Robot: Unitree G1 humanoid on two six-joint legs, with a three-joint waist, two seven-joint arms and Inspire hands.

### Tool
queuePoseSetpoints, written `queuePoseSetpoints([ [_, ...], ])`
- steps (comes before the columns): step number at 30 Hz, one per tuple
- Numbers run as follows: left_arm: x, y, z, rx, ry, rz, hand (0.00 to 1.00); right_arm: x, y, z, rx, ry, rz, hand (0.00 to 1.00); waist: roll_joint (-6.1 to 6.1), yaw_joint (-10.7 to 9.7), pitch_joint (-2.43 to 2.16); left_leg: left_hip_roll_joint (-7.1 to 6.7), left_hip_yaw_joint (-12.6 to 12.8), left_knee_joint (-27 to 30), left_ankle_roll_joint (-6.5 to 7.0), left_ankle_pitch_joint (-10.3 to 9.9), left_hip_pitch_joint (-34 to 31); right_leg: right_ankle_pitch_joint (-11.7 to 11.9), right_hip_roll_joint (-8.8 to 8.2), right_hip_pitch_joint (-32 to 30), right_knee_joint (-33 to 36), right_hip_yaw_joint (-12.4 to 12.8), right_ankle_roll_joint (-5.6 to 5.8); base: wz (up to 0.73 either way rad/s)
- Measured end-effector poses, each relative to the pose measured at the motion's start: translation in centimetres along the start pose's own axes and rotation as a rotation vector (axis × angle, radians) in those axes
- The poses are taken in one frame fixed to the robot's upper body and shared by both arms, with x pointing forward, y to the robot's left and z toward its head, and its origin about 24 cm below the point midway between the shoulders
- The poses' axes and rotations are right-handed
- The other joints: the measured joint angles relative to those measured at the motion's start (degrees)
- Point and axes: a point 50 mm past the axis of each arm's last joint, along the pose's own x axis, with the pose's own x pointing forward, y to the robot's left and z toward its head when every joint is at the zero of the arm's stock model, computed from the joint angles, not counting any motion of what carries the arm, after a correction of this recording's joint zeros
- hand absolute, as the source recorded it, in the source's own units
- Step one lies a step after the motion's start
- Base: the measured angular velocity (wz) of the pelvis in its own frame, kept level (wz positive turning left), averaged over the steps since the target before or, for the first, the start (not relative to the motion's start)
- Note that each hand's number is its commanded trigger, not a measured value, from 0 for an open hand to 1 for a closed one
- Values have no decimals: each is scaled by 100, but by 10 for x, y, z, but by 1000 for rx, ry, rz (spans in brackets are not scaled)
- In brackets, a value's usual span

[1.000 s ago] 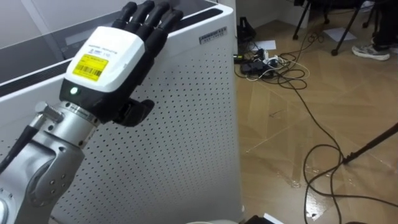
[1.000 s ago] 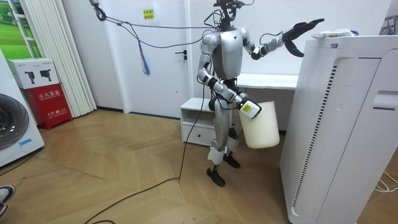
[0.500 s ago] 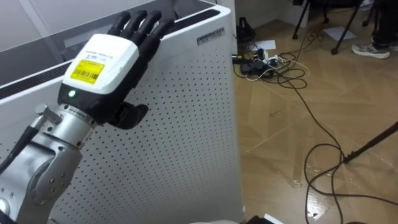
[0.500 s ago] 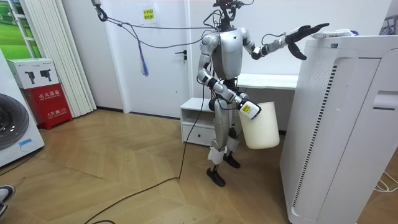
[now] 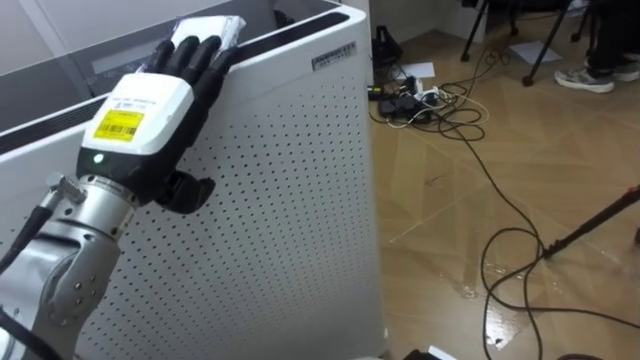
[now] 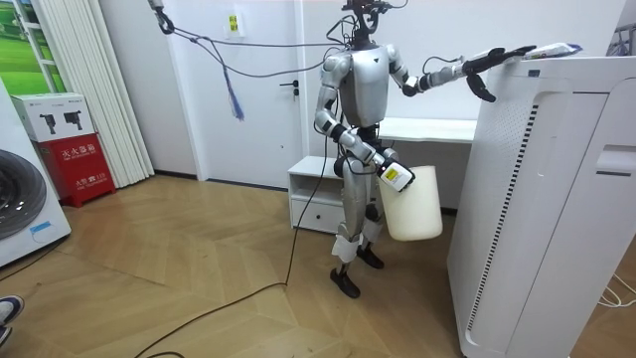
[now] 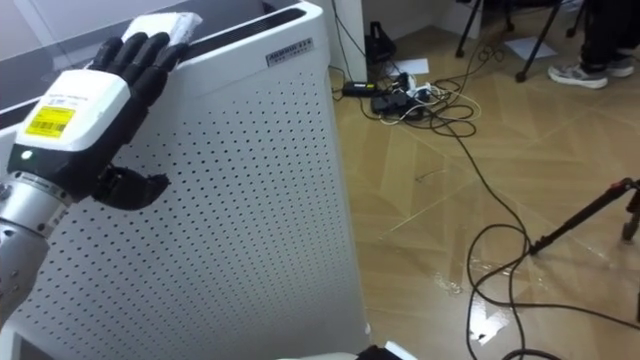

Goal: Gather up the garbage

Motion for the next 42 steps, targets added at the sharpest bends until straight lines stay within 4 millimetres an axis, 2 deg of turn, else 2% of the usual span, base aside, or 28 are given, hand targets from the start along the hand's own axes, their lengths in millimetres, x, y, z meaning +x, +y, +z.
queuePoseSetpoints([
  [1,0,-1,-1,-1,7,-4,59,0,0,0,1,1,1,100,15,-2,-11,0,1,0,0,0,2,0,0,-1,0,-1,0,0],
  [2,0,-2,-1,-3,13,-5,73,0,0,0,1,1,1,100,20,-3,-14,0,1,0,0,0,5,0,0,0,2,-1,0,0],
  [3,0,-2,-2,-6,26,-6,100,0,0,0,2,3,2,100,27,-3,-19,1,1,0,0,0,10,0,0,0,10,-1,0,0],
  [6,0,-2,-5,-10,53,0,100,0,1,-2,9,18,2,100,40,-12,-26,1,0,0,0,0,29,0,-3,24,10,-9,0,0],
  [12,2,13,-12,-12,94,88,100,0,1,-3,15,36,3,100,48,-57,-24,-3,2,0,0,0,40,-3,-8,32,14,-12,4,0],
  [16,2,14,-14,-14,109,96,100,1,0,-3,18,43,3,100,92,-62,-7,-24,16,-1,0,0,32,-68,-28,-40,135,-7,7,0],
  [22,2,14,-15,-14,123,101,100,1,0,-3,20,47,1,100,87,-68,-2,-33,21,0,0,0,25,-161,-34,-122,303,-3,-22,0],
  [38,4,27,-19,-18,138,179,100,1,0,-3,21,50,2,100,79,-127,2,-36,27,-2,0,0,30,-169,-32,-102,277,11,-19,0],
  [42,3,30,-21,-16,143,189,100,0,0,-3,22,50,1,100,95,-119,-9,-35,28,-4,0,0,35,-170,-31,-99,269,11,-19,0],
])
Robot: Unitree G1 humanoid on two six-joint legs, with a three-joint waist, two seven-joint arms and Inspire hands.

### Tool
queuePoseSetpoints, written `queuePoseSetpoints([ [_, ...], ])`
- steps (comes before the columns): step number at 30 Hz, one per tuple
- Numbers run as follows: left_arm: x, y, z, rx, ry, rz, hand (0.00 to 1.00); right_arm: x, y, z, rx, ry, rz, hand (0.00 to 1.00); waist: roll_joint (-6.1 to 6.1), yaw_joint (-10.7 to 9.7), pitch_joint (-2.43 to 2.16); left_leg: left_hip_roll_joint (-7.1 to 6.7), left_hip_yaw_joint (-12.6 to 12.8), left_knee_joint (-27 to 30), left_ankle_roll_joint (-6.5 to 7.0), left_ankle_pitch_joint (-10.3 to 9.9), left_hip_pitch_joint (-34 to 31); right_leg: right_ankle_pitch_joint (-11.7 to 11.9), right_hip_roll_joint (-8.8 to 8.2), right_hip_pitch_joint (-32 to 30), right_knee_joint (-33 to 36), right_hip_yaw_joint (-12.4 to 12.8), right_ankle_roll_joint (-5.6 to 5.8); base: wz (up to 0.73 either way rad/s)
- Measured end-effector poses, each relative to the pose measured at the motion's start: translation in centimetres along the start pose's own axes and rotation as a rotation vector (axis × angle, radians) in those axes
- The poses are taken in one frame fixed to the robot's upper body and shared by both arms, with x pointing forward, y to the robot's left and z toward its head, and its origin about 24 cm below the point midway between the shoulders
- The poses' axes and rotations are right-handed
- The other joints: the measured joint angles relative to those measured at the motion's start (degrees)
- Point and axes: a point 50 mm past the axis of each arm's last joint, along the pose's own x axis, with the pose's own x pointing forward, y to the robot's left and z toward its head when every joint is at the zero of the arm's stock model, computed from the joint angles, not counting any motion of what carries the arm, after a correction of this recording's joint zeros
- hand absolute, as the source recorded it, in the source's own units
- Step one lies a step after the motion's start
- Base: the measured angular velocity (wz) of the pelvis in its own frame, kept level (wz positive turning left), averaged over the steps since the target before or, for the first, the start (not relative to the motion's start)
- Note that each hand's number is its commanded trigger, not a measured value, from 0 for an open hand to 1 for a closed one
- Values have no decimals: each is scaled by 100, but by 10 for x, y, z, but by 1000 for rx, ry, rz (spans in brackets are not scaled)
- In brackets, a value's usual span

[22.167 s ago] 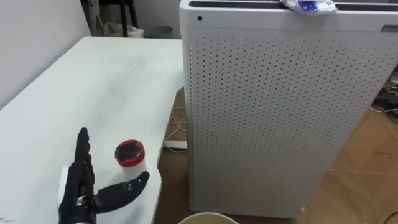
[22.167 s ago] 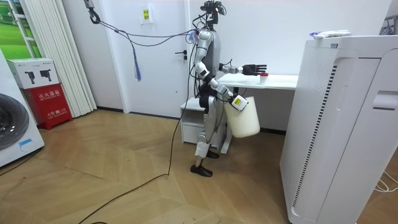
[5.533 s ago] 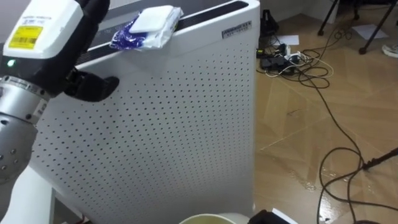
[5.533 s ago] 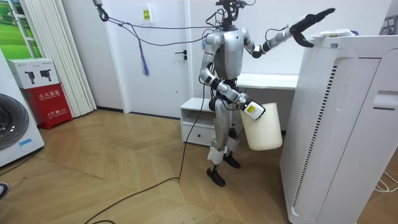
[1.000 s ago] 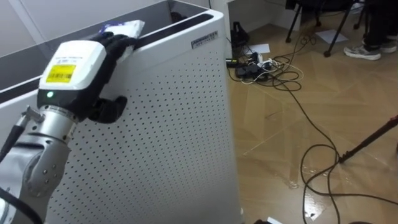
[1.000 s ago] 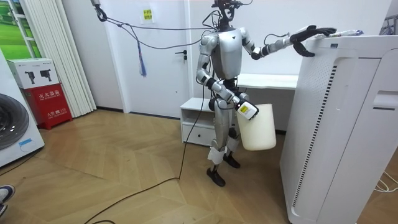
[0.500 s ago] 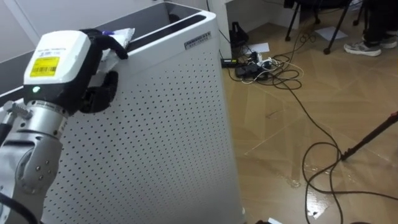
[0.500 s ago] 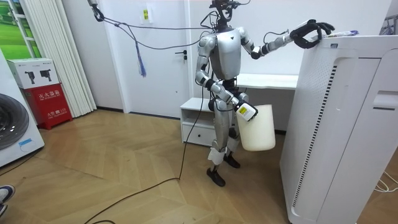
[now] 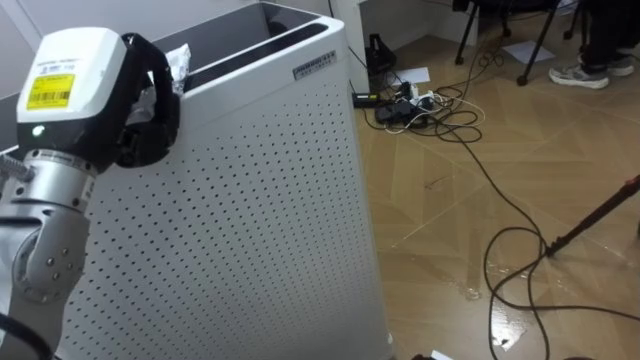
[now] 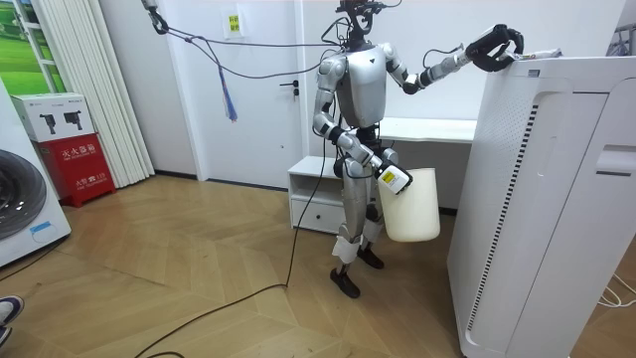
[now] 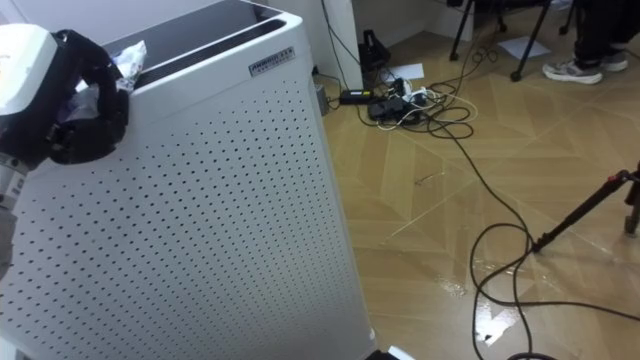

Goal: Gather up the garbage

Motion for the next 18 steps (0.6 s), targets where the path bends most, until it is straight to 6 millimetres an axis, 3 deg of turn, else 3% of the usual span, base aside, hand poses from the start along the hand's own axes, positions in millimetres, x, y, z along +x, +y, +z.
queuePoseSetpoints([
  [8,-7,5,2,-46,-19,19,100,0,1,1,12,-6,-5,100,-32,21,22,3,-34,1,0,0,20,0,-6,55,-12,-34,-2,3],
  [12,-14,11,7,-247,-61,46,100,1,1,2,10,-16,-6,100,-110,46,44,0,-65,14,0,0,5,7,-8,86,-71,-41,12,7],
  [18,-25,19,30,-604,-188,57,100,2,3,6,3,-46,0,100,-255,125,25,1,-239,12,0,0,48,21,-33,277,-235,-201,28,16],
])
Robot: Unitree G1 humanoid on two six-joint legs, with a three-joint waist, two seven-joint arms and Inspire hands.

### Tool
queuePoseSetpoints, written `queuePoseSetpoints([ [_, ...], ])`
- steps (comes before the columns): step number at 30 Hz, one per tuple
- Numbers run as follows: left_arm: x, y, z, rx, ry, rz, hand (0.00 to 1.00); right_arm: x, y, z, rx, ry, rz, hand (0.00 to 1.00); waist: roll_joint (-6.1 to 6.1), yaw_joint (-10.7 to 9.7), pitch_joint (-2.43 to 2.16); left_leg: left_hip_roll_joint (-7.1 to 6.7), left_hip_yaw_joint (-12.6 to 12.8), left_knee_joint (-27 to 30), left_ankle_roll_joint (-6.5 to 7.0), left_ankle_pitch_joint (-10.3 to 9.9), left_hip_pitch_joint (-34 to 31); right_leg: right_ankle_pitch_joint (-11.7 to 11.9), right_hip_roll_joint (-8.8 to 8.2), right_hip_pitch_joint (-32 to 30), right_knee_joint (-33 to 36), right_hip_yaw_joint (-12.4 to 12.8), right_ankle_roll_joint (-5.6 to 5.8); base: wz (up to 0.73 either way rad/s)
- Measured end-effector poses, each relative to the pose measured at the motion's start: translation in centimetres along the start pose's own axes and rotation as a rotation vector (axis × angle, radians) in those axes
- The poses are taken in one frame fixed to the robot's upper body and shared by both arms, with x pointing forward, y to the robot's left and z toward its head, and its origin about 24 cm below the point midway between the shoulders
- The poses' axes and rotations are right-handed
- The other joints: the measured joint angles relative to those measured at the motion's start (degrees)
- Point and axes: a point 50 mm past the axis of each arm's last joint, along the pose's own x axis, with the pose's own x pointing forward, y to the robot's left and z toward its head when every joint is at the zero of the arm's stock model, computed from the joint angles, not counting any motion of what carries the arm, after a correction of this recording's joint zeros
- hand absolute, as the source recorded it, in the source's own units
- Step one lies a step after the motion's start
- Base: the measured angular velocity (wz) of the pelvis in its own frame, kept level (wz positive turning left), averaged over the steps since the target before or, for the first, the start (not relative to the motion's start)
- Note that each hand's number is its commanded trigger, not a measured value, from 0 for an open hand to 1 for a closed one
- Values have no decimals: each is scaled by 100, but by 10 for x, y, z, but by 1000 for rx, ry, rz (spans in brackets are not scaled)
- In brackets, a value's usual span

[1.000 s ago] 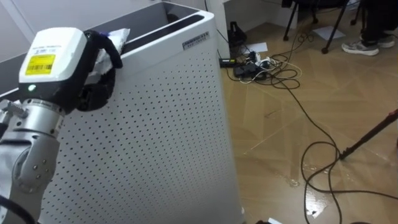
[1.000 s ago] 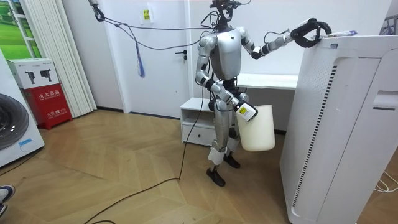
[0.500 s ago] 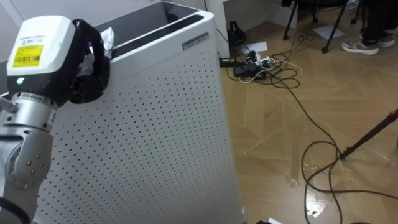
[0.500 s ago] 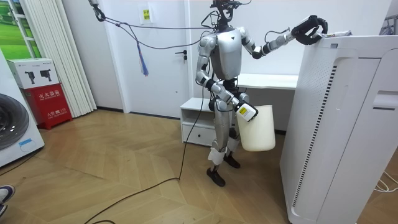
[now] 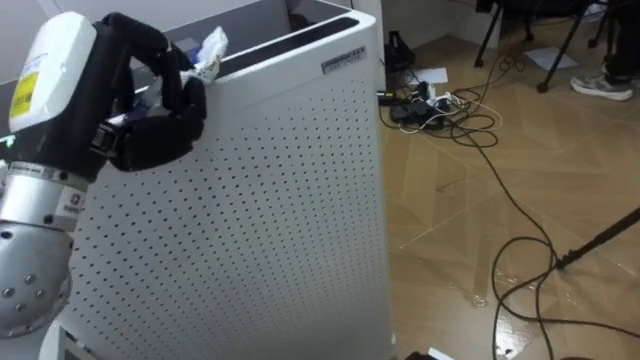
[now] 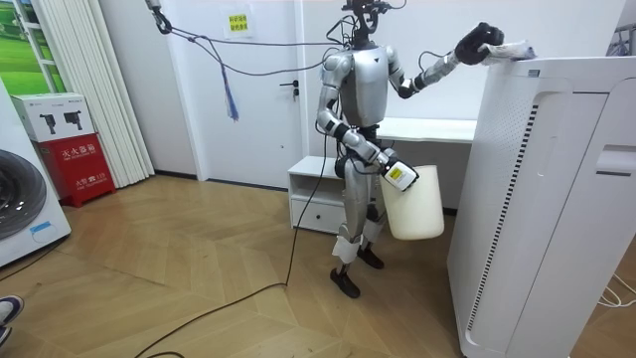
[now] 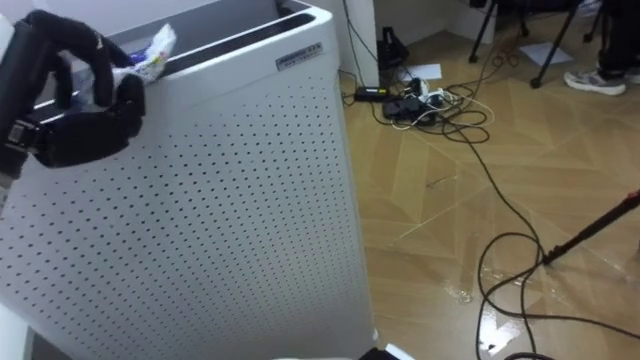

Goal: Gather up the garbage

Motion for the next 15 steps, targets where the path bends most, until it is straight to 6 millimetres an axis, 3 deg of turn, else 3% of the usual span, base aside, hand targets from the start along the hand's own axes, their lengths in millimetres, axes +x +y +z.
queuePoseSetpoints([
  [6,-6,-27,23,-350,-100,-208,100,3,4,7,-3,-46,24,100,5,84,-7,-7,-42,-4,0,0,5,39,-23,50,-131,-83,16,3],
  [11,-8,-33,31,-585,-151,-277,100,5,6,11,0,-69,28,100,-5,110,-15,-2,-32,-2,0,0,-55,42,-26,9,-102,-82,10,-4],
  [15,-10,-39,38,-710,-198,-354,100,6,6,13,-1,-75,28,100,-87,145,-20,-1,-33,-1,0,0,-159,42,-33,-105,-58,-91,7,0],
])
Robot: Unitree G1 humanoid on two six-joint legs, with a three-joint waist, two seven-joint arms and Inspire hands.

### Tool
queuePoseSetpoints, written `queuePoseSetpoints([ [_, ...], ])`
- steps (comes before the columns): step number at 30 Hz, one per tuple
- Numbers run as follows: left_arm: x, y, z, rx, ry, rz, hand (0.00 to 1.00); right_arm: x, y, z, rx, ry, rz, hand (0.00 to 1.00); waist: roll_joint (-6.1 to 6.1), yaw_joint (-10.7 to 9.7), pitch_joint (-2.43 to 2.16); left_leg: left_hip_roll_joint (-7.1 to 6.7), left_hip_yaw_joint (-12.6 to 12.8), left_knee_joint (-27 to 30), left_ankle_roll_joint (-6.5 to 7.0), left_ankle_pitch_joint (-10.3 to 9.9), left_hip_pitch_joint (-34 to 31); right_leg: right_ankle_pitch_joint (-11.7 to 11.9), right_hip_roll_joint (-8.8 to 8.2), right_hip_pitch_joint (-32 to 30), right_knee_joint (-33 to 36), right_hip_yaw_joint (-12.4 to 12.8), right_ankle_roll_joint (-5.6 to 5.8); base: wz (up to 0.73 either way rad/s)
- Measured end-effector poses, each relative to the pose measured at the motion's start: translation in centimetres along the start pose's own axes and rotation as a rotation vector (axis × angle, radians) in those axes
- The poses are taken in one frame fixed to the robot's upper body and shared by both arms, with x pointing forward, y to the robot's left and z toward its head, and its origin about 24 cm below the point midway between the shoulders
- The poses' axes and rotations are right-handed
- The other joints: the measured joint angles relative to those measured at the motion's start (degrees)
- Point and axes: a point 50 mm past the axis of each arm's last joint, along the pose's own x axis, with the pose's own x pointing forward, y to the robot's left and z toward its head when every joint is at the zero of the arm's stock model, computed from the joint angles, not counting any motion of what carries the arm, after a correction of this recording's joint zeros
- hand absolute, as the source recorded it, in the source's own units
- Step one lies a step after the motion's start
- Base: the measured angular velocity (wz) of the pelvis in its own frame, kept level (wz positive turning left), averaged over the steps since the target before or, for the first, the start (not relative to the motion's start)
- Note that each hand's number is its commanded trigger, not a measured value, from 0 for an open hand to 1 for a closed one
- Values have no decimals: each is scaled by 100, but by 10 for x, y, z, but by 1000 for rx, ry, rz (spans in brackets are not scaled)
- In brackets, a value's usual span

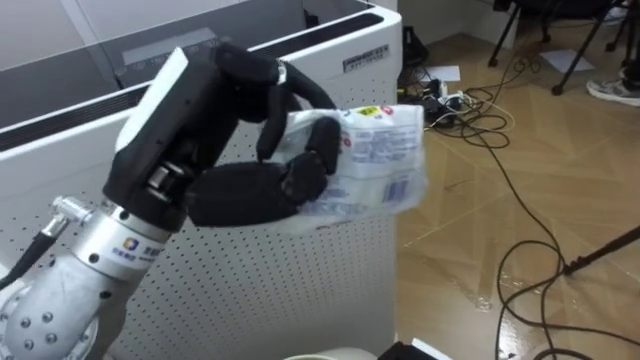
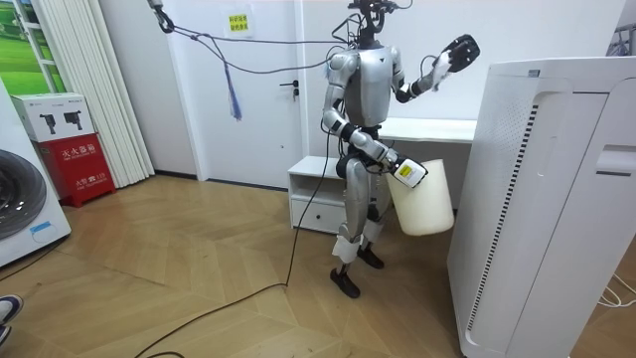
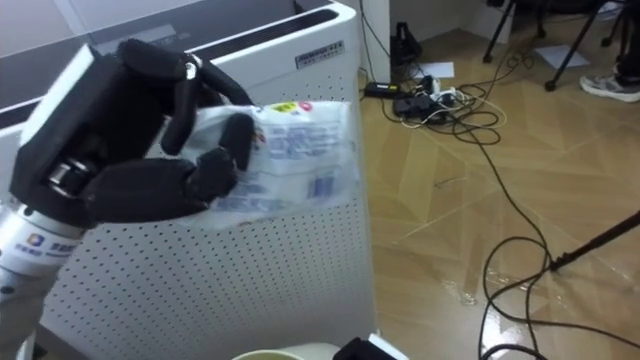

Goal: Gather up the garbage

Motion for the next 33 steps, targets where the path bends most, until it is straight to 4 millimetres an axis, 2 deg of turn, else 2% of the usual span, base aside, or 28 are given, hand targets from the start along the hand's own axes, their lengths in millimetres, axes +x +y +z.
queuePoseSetpoints([
  [4,0,-4,1,-58,-25,-61,100,0,0,0,0,2,-7,100,-80,24,-33,-2,1,0,0,0,12,0,-6,12,-5,-1,0,0],
  [8,-1,-7,0,-68,-22,-87,100,0,-1,0,1,1,-22,100,-102,25,-30,-4,2,0,0,0,23,0,-8,17,0,-5,0,0],
  [15,-20,-18,-17,-133,80,-90,100,2,-2,-4,14,12,-72,100,-93,17,-12,-2,-8,19,0,0,-56,3,-9,-120,15,-42,-11,1],
  [18,-27,-19,-35,-171,154,-76,100,6,-4,-11,27,46,-70,100,-89,-14,31,-18,-38,104,0,0,-218,2,-23,-284,131,-37,-18,3],
  [21,-36,-18,-58,-194,255,-54,100,15,-16,-6,32,46,-88,100,-118,-48,77,-35,-47,268,16,10,-668,12,-40,-738,354,-21,-48,0],
  [25,-54,-33,-99,-251,457,-74,100,21,-23,-11,53,85,-118,100,-139,-131,92,-10,-64,395,14,18,-992,29,-39,-1002,420,-89,-88,6],
  [29,-61,-41,-112,-288,514,-72,100,21,-25,-12,51,91,-143,100,-180,-179,109,-19,-65,488,11,19,-1261,37,-61,-1258,517,-111,-99,1],
  [33,-66,-54,-124,-335,564,-49,100,27,-29,-14,58,111,-166,100,-236,-164,145,-20,-50,503,11,19,-1354,41,-98,-1357,528,-220,-103,0],
])
